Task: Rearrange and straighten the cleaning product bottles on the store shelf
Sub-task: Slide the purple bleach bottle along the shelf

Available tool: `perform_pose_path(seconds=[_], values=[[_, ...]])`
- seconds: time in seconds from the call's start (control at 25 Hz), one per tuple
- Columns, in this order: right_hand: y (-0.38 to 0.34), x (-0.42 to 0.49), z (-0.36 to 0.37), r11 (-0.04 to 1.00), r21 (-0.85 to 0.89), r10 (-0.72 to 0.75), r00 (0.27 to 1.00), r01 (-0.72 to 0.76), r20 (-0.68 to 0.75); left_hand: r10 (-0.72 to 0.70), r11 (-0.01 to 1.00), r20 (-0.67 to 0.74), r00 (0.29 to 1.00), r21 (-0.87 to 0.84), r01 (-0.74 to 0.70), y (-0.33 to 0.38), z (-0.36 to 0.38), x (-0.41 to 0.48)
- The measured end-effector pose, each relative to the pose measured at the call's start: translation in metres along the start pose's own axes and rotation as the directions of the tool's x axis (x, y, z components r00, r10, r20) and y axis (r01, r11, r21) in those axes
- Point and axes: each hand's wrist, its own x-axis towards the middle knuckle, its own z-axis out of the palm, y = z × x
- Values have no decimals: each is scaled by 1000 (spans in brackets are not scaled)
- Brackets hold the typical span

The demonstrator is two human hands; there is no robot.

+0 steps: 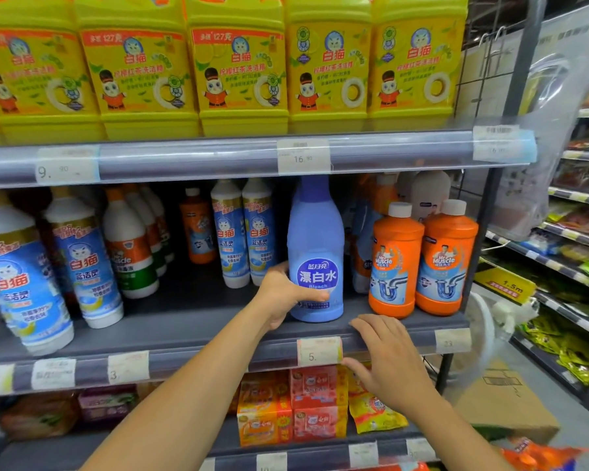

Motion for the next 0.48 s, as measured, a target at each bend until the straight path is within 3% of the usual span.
perform_pose_path(seconds=[0.24,0.48], values=[[-1,-1,0,1000,16,4,1000,-3,-21,51,978,40,998,201,-58,-3,-14,-8],[-3,-1,-5,999,41,18,1000,-19,19,42,983,31,999,176,-47,-1,-9,-9]])
